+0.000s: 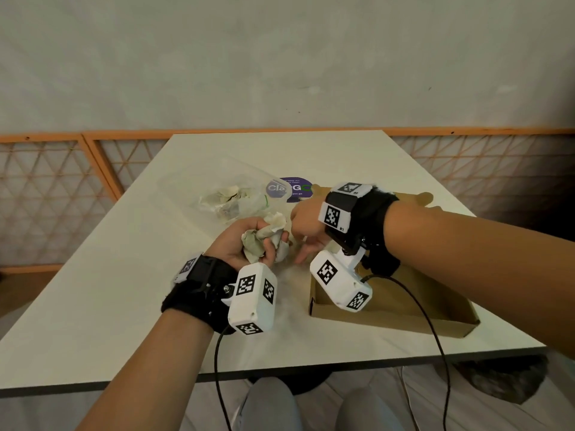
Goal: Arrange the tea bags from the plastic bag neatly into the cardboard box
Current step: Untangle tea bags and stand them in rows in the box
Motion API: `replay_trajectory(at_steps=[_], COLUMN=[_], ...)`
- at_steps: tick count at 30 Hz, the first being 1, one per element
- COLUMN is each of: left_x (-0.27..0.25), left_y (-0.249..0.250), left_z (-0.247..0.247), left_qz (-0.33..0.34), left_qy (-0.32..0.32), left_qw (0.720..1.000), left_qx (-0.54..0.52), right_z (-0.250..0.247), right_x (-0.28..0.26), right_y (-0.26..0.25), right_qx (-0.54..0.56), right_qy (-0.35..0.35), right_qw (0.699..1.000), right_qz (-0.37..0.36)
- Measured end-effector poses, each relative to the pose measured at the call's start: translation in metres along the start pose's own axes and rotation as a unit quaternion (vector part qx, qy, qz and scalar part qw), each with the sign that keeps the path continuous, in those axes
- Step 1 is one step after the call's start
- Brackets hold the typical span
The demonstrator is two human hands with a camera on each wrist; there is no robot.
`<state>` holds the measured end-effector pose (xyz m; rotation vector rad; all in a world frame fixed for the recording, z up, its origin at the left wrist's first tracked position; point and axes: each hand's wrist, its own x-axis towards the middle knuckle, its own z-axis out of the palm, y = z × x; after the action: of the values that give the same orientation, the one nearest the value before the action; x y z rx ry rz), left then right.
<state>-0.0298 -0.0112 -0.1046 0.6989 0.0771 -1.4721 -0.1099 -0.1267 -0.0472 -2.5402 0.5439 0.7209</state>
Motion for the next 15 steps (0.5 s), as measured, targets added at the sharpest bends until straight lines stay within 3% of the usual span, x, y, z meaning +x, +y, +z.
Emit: replay_trajectory(at_steps=[2, 4, 6, 7, 8, 11, 15], left_x=[-0.003, -0.006, -0.01, -0.011, -0.012, -0.013, -0.014], left_y=[-0.002, -0.004, -0.009, -0.011, -0.014, -0.02, -0.019], left_z=[-0.001, 0.006, 0.017, 0.023, 0.027, 0.033, 0.025], left_qz=[0.037, 0.066, 0.08, 0.089, 0.095, 0.113, 0.116], left_qy=[-0.028, -0.008, 0.017, 0.027, 0.029, 0.014, -0.036], left_qw=[0.999, 0.997, 0.993, 0.99, 0.987, 0.981, 0.982], left_qx=[-0.001, 0.036, 0.086, 0.107, 0.124, 0.158, 0.142], right_z=[-0.005, -0.006, -0.009, -0.011, -0.014, -0.018, -0.019], right_x=[-0.002, -0.001, 0.005, 0.004, 0.003, -0.011, -0.026], right_y=[0.003, 0.01, 0.014, 0.013, 0.017, 0.025, 0.05], right_qx=[-0.02, 0.11, 0.311, 0.339, 0.358, 0.303, 0.314], right_qy=[0.064, 0.109, 0.098, 0.106, 0.127, 0.112, 0.149], right_qw=[0.997, 0.988, 0.945, 0.935, 0.925, 0.946, 0.937], right_qz=[-0.023, 0.002, -0.026, -0.007, -0.005, -0.003, -0.031])
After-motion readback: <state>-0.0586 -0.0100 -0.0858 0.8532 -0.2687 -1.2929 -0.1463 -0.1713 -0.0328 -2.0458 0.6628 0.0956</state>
